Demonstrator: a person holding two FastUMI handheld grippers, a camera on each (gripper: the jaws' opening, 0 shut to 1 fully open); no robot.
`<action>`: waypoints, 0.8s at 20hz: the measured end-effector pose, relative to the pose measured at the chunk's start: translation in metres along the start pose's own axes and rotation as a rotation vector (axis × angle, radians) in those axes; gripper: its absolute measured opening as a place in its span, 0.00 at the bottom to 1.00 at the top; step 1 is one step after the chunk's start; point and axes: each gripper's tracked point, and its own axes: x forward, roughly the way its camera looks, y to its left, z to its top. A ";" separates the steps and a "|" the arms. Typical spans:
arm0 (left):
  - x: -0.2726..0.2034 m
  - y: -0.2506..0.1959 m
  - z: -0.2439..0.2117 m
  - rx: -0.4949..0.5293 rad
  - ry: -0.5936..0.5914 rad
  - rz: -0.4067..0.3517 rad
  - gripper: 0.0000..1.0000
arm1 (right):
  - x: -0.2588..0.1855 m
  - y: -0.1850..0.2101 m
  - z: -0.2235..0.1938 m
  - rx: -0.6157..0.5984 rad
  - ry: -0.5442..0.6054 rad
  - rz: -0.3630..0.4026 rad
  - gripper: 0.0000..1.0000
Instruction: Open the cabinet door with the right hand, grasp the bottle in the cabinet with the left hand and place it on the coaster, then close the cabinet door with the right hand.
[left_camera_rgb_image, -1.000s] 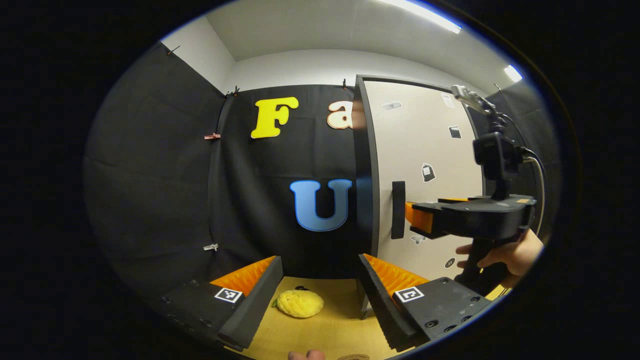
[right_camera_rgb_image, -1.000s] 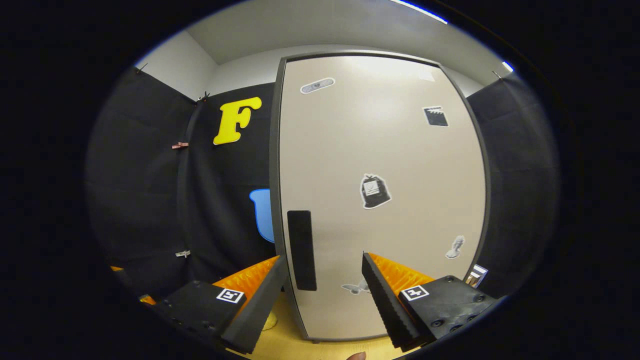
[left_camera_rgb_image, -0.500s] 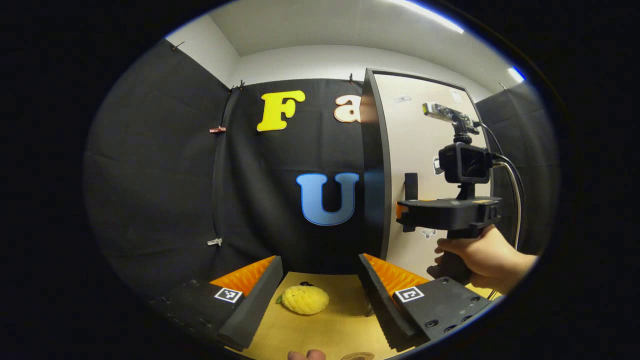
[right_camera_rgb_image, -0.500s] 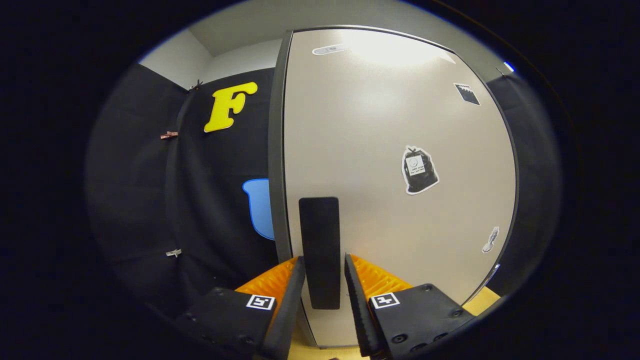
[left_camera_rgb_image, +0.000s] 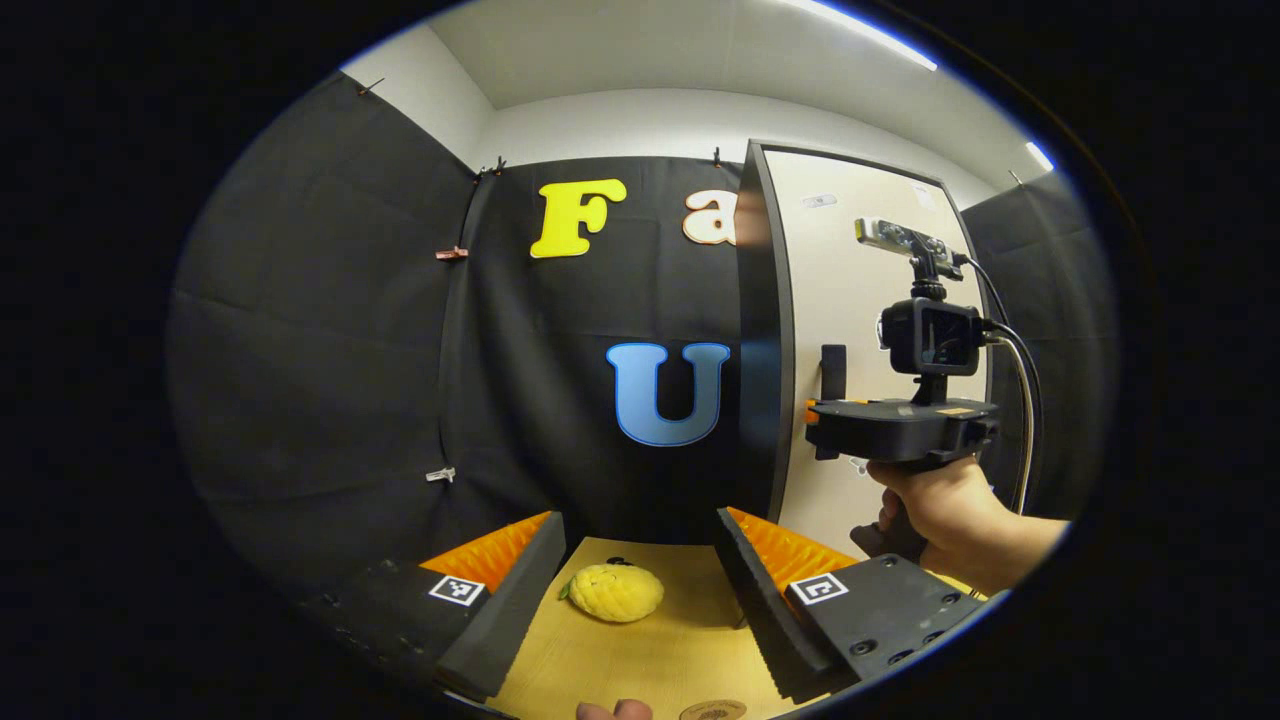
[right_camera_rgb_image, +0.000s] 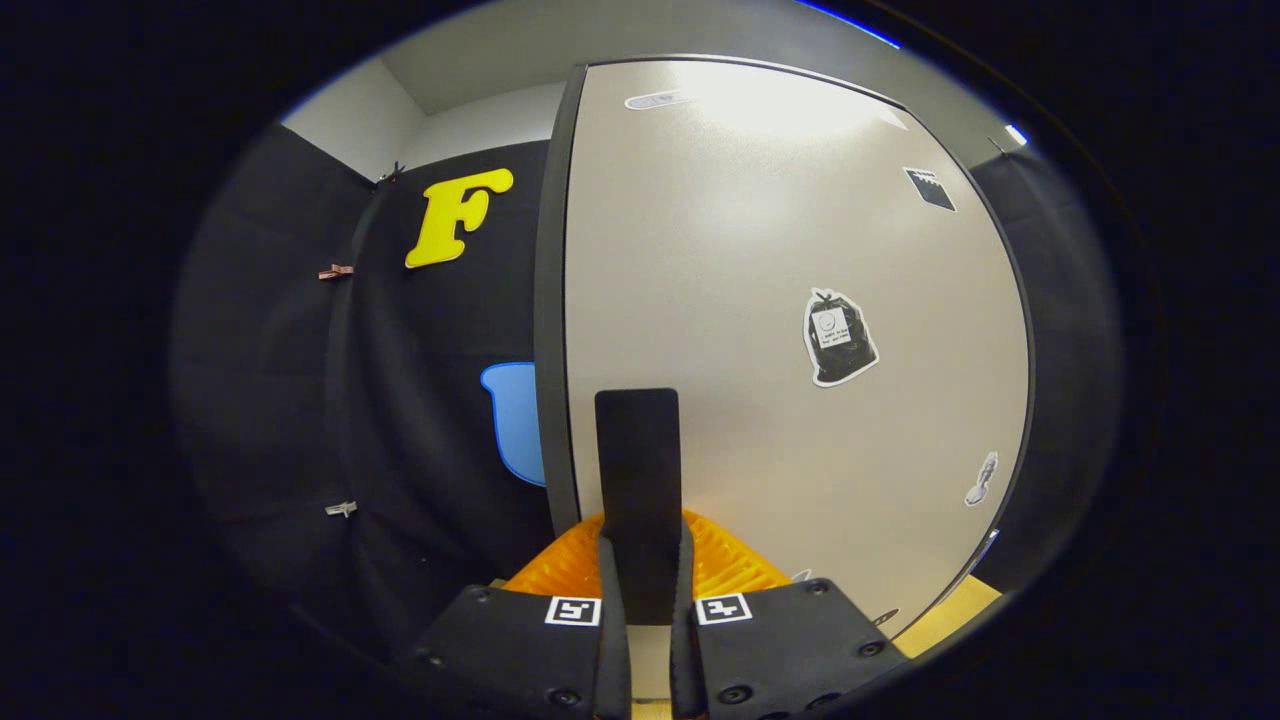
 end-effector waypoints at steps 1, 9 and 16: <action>0.000 0.001 0.000 0.000 -0.001 0.003 0.95 | -0.004 0.001 0.001 -0.004 0.001 0.012 0.19; -0.032 -0.012 0.007 0.020 -0.012 0.013 0.95 | -0.063 -0.004 0.006 0.007 0.023 0.132 0.19; -0.055 -0.028 0.015 0.028 -0.023 0.021 0.95 | -0.106 -0.019 0.012 0.024 0.025 0.191 0.19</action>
